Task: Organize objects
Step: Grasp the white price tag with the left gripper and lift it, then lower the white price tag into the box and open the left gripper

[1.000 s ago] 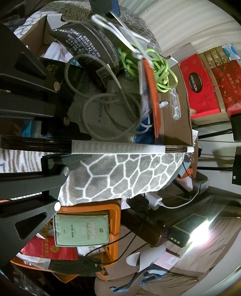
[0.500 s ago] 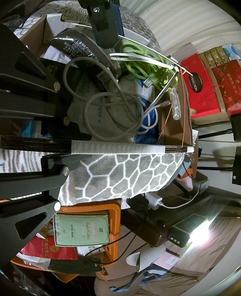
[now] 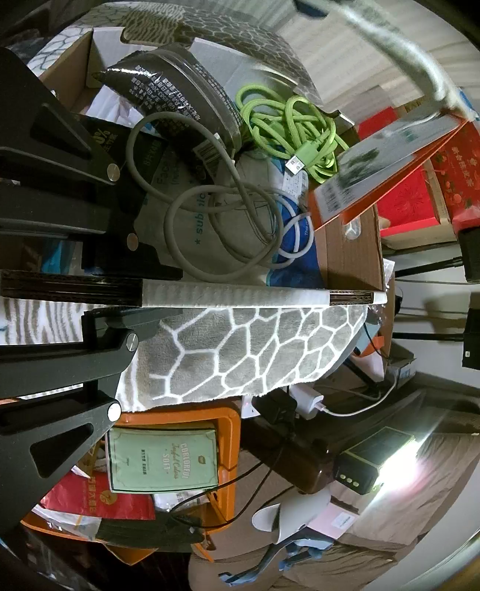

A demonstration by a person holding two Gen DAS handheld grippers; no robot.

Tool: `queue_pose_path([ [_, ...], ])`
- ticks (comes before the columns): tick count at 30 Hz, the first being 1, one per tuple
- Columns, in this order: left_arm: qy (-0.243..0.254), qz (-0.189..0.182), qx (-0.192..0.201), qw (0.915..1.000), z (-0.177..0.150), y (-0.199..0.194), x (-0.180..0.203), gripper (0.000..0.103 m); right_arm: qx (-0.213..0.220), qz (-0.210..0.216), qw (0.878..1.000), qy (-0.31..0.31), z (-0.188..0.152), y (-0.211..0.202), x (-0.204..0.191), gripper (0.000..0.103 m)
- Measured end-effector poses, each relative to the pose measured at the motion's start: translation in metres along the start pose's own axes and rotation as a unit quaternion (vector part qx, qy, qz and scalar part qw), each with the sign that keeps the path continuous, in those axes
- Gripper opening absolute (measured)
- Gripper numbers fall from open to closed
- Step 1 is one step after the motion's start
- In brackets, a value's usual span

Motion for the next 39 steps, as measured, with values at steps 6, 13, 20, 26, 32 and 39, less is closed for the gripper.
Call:
queue_pose_path([
  [6,0.023,0.000,-0.010,0.9997,-0.008,-0.020,0.011,0.038,0.000,0.000,1.000,0.000,0.000,0.000,0.000,0.010],
  [13,0.036,0.013,-0.025,0.9989,-0.013,-0.017,0.012,0.038,0.000,0.000,1.000,0.000,0.000,0.000,0.000,0.011],
  [20,0.032,0.037,-0.071,0.9963,-0.008,0.046,0.008,0.038,-0.001,0.000,1.000,-0.001,0.000,0.000,0.000,0.011],
  [26,0.040,0.057,-0.072,0.9950,-0.010,0.081,0.009,0.052,0.000,0.001,1.000,0.002,0.000,0.001,0.000,0.010],
  [32,0.040,0.052,-0.055,0.9963,-0.011,0.069,0.009,0.070,-0.001,0.001,1.000,0.001,0.000,0.000,-0.001,0.010],
  [39,0.035,0.070,-0.026,0.9966,-0.004,0.041,-0.002,0.076,-0.001,-0.001,1.000,0.002,-0.002,0.001,-0.001,0.010],
])
Point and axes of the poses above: each gripper's, at about its wrist camera, not at the fingertips, and y roughly the way its jaws point, x to its right, z to its top, the point moved 2 cm from there along y, roughly the way its jaws point, and after that the axes turned 8 degrees about -y, right-handed, at the moved point
